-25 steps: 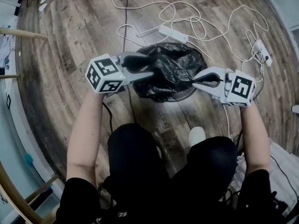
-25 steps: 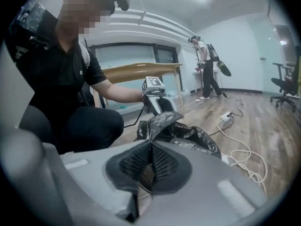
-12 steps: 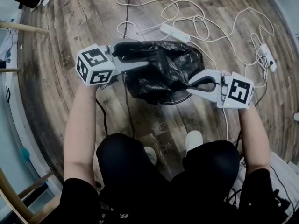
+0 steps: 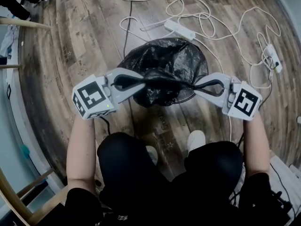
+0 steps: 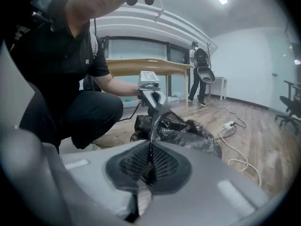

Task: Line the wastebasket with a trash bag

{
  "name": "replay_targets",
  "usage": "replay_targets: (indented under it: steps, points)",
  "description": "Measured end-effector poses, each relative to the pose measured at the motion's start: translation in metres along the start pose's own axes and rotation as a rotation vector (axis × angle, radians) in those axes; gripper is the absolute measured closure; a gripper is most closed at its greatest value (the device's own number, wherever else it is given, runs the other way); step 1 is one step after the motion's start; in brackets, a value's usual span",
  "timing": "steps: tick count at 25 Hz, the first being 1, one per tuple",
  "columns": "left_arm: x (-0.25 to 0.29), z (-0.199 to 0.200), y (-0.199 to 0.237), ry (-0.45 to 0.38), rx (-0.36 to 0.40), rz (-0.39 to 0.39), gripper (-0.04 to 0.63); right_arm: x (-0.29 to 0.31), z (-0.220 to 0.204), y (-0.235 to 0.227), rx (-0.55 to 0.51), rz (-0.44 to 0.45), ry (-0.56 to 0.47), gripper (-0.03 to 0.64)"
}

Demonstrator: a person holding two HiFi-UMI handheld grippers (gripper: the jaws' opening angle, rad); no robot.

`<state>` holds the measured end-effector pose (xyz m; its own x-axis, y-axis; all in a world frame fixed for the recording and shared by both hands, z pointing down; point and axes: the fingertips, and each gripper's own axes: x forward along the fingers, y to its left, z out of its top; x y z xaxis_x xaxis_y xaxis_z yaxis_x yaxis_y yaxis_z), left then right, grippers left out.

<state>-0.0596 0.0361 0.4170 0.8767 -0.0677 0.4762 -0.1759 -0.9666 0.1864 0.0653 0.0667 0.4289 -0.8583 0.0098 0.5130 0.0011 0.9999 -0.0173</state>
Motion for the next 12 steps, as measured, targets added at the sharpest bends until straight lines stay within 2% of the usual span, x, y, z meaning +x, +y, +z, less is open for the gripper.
replay_targets:
  steps: [4, 9, 12]
  points:
    - [0.003, -0.009, -0.032, -0.008, 0.032, -0.023, 0.588, 0.002, -0.018, 0.007, 0.013, -0.038, 0.000, 0.612]
    - [0.021, -0.025, -0.052, 0.073, 0.067, -0.084, 0.588, -0.002, -0.041, 0.010, 0.059, -0.038, 0.028, 0.613]
    - [0.031, -0.034, -0.062, 0.109, 0.070, -0.108, 0.588, -0.001, -0.053, 0.018, 0.047, -0.020, 0.092, 0.614]
